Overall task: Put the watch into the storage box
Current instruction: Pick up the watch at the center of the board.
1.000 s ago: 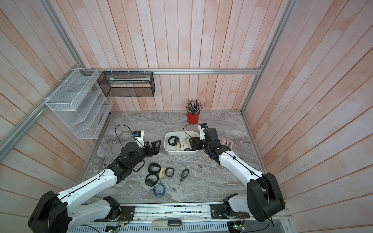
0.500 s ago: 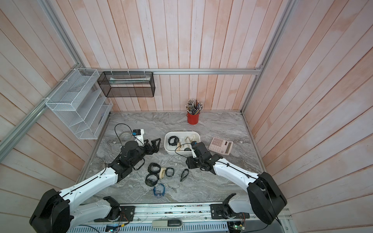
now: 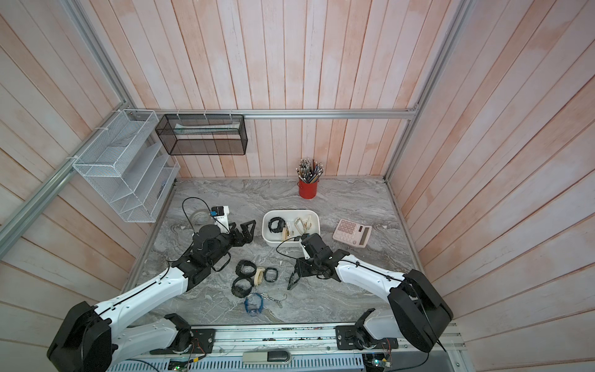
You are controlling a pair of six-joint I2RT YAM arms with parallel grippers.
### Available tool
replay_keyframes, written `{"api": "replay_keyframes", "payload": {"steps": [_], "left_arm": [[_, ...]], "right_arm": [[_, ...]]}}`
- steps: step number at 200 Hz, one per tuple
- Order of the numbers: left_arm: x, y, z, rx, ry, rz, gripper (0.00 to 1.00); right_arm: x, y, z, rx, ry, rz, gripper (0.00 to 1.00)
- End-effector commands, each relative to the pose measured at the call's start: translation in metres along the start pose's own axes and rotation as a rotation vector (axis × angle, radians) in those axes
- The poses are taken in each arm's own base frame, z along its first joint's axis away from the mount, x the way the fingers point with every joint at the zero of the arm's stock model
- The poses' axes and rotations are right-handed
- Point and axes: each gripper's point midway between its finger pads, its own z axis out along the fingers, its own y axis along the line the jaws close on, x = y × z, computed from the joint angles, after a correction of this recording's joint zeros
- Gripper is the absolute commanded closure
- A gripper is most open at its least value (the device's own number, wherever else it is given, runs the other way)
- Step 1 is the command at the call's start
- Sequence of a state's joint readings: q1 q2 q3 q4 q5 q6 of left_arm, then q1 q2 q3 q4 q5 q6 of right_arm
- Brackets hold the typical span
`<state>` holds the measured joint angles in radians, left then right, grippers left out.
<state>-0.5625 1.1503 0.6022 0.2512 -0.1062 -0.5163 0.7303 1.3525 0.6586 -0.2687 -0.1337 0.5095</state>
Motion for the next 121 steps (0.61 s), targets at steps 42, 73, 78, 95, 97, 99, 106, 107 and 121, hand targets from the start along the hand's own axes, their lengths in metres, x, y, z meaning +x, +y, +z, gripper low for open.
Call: {"api": "replay_keyframes", "payload": {"steps": [42, 73, 78, 95, 97, 99, 106, 107, 121], "left_arm": [[0.001, 0.008, -0.003, -0.024, -0.009, -0.004, 0.00], [0.002, 0.008, -0.003, -0.025, -0.007, -0.007, 0.01], [0.002, 0.008, -0.003, -0.024, -0.007, -0.008, 0.00], [0.002, 0.008, -0.003, -0.024, -0.005, -0.007, 0.00], [0.002, 0.008, -0.003, -0.024, -0.005, -0.005, 0.00], [0.002, 0.008, -0.003, -0.025, -0.005, -0.006, 0.00], [0.001, 0.008, -0.003, -0.025, -0.006, -0.007, 0.00], [0.001, 0.008, -0.003, -0.024, -0.006, -0.006, 0.00], [0.003, 0.009, -0.003, -0.027, -0.001, -0.007, 0.01]], "right_arm": [[0.026, -0.010, 0.011, 0.035, 0.067, 0.020, 0.60], [0.020, -0.009, 0.016, 0.043, 0.059, 0.015, 0.69], [0.019, -0.009, 0.017, 0.044, 0.060, 0.014, 0.69], [0.016, -0.007, 0.020, 0.043, 0.059, 0.013, 0.72], [0.016, -0.007, 0.020, 0.042, 0.058, 0.013, 0.72], [0.016, -0.007, 0.020, 0.043, 0.059, 0.012, 0.72], [0.016, -0.007, 0.022, 0.045, 0.064, 0.010, 0.74], [0.015, -0.006, 0.022, 0.045, 0.064, 0.010, 0.74], [0.013, -0.006, 0.024, 0.050, 0.067, 0.006, 0.79]]}}
